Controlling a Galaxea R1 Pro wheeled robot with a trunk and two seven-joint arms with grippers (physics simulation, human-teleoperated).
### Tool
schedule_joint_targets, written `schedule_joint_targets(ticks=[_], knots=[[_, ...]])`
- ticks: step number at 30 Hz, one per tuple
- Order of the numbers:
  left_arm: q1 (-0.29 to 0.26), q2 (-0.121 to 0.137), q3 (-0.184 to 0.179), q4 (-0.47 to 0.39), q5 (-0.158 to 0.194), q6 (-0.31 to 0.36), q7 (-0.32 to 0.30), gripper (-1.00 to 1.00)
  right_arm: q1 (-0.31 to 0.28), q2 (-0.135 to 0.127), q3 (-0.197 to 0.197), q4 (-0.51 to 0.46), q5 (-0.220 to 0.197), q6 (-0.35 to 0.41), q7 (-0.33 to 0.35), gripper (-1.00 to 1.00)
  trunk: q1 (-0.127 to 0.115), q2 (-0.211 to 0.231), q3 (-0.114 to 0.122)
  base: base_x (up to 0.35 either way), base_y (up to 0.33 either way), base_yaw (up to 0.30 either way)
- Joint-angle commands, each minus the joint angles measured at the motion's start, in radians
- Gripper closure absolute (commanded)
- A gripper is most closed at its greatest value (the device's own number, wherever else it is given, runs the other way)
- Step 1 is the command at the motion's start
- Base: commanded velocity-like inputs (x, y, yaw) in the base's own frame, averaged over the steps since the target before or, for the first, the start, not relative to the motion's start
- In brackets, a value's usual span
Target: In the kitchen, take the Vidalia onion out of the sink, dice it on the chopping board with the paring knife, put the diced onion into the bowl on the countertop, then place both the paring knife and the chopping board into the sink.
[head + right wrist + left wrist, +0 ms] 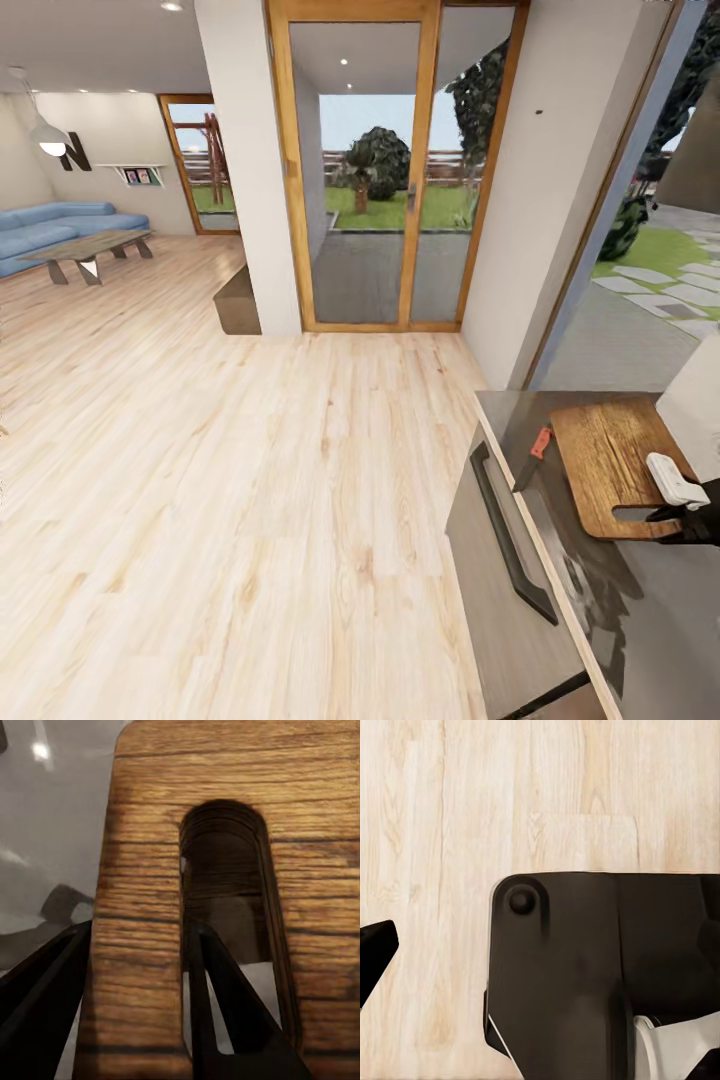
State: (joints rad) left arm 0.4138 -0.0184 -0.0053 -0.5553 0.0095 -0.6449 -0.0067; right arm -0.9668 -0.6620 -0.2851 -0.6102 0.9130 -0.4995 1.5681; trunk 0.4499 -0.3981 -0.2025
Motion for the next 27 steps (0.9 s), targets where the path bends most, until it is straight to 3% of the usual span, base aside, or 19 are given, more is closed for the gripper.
schedule_joint_targets(ticks=[1, 8, 27], knots=[[0.000, 0.000, -0.001, -0.002, 0.001, -0.001, -0.001, -1.00, -0.001, 0.001, -0.005, 0.000, 0.004, -0.006, 0.003, 1.00, 0.000, -0.002, -0.002, -0.214, 0.000, 0.000], [0.000, 0.000, 0.000, -0.002, 0.001, -0.001, -0.001, -1.00, -0.001, 0.004, -0.005, 0.000, -0.026, -0.005, 0.003, 1.00, 0.000, -0.002, -0.002, -0.050, 0.000, 0.000], [0.000, 0.000, 0.000, -0.002, 0.001, -0.001, -0.001, -1.00, -0.001, 0.006, -0.006, -0.003, -0.033, -0.004, 0.003, 1.00, 0.000, -0.002, -0.002, -0.007, 0.000, 0.000]])
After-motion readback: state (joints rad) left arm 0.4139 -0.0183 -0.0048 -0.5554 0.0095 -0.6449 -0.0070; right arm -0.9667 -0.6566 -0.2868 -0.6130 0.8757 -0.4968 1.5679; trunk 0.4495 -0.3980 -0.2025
